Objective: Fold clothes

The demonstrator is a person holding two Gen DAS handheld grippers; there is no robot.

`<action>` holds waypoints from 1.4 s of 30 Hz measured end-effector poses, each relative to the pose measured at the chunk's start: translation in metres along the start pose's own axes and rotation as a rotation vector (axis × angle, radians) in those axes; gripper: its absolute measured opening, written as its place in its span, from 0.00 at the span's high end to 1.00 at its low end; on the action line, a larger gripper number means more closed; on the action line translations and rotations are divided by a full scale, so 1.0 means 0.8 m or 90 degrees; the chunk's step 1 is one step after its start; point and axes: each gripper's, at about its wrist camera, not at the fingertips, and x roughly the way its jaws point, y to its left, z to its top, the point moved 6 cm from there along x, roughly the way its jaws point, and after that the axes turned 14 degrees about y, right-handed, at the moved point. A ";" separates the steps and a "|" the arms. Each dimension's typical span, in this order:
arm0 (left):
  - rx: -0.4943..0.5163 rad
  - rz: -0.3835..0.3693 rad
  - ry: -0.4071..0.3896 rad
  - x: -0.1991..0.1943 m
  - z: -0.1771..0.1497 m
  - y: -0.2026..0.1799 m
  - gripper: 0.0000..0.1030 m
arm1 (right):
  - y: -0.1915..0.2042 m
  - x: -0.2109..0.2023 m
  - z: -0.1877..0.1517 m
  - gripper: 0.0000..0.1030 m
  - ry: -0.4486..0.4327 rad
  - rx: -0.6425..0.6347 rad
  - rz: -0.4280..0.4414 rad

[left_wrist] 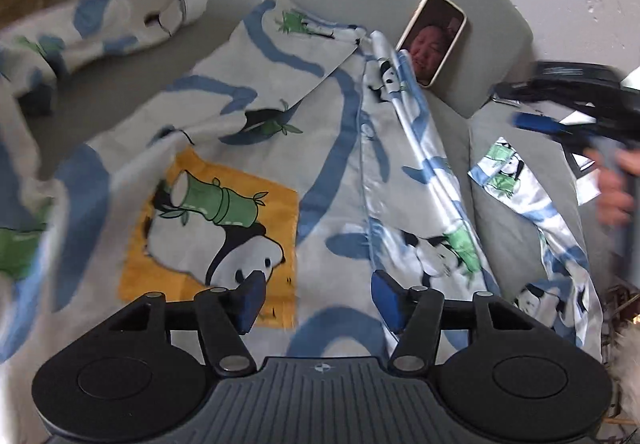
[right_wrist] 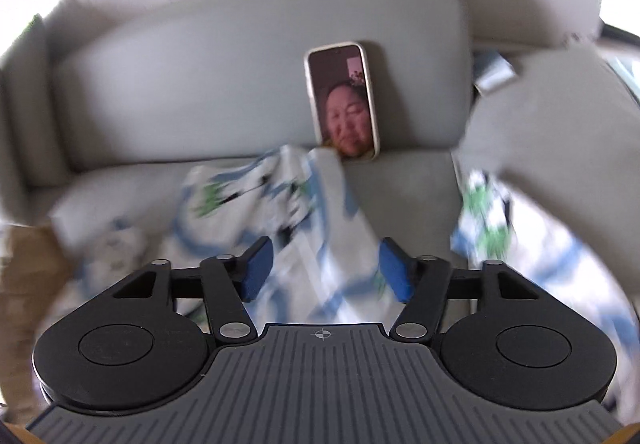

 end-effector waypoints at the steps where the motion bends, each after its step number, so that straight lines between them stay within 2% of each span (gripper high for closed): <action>1: 0.004 -0.010 -0.005 0.005 0.000 0.004 0.46 | -0.002 0.029 0.010 0.58 0.009 -0.011 -0.006; 3: 0.026 -0.028 -0.022 0.004 0.001 0.007 0.46 | 0.000 0.080 0.027 0.64 0.025 -0.027 0.010; 5: 0.028 -0.040 -0.029 0.002 0.003 0.009 0.46 | 0.003 0.117 0.041 0.62 0.028 -0.032 0.023; 7: 0.024 -0.051 -0.033 0.002 0.006 0.012 0.46 | 0.006 0.143 0.052 0.48 0.027 -0.042 0.003; 8: 0.023 -0.053 -0.034 0.002 0.005 0.013 0.46 | 0.007 0.152 0.057 0.48 0.023 -0.050 -0.006; 9: 0.023 -0.056 -0.036 0.002 0.005 0.013 0.46 | 0.009 0.159 0.061 0.53 0.018 -0.059 -0.010; 10: 0.024 -0.058 -0.037 0.002 0.005 0.013 0.46 | 0.008 0.168 0.065 0.86 0.019 -0.064 -0.013; 11: 0.026 -0.058 -0.038 0.002 0.005 0.013 0.46 | 0.005 0.177 0.069 0.99 0.027 -0.061 -0.022; 18: 0.019 -0.065 -0.045 0.003 0.008 0.014 0.46 | -0.073 0.167 0.097 1.00 -0.043 -0.003 -0.247; 21: 0.021 -0.066 -0.049 0.004 0.010 0.014 0.46 | -0.093 0.159 0.096 0.99 -0.040 0.022 -0.284; 23: 0.015 -0.071 -0.052 0.002 0.010 0.014 0.46 | -0.104 0.154 0.094 0.89 -0.033 0.039 -0.299; 25: 0.012 -0.076 -0.056 -0.001 0.010 0.013 0.46 | -0.115 0.148 0.092 0.49 -0.027 0.057 -0.315; 26: 0.014 -0.079 -0.059 -0.003 0.010 0.011 0.46 | -0.113 0.138 0.090 0.46 -0.037 0.062 -0.307; 29: 0.032 -0.093 -0.079 -0.017 0.006 0.001 0.47 | -0.071 0.091 0.083 0.46 -0.057 0.054 -0.235; 31: 0.055 -0.124 -0.104 -0.035 0.001 -0.012 0.51 | -0.035 0.069 0.076 0.46 -0.025 0.066 -0.134; 33: 0.085 -0.187 -0.126 -0.056 -0.007 -0.029 0.54 | 0.002 0.058 0.071 0.51 0.018 0.082 -0.013; 34: 0.105 -0.229 -0.133 -0.065 -0.013 -0.038 0.56 | 0.021 0.060 0.072 0.55 0.041 0.086 0.030; 36: 0.136 -0.309 -0.145 -0.081 -0.021 -0.054 0.57 | 0.059 0.066 0.074 0.57 0.080 0.088 0.091; 38: 0.149 -0.374 -0.158 -0.096 -0.026 -0.060 0.57 | 0.087 0.082 0.080 0.57 0.105 0.091 0.112; 39: 0.148 -0.392 -0.165 -0.101 -0.027 -0.060 0.57 | 0.097 0.094 0.083 0.56 0.116 0.096 0.113; 42: 0.117 -0.405 -0.196 -0.109 -0.019 -0.046 0.57 | 0.115 0.133 0.087 0.56 0.151 0.136 0.126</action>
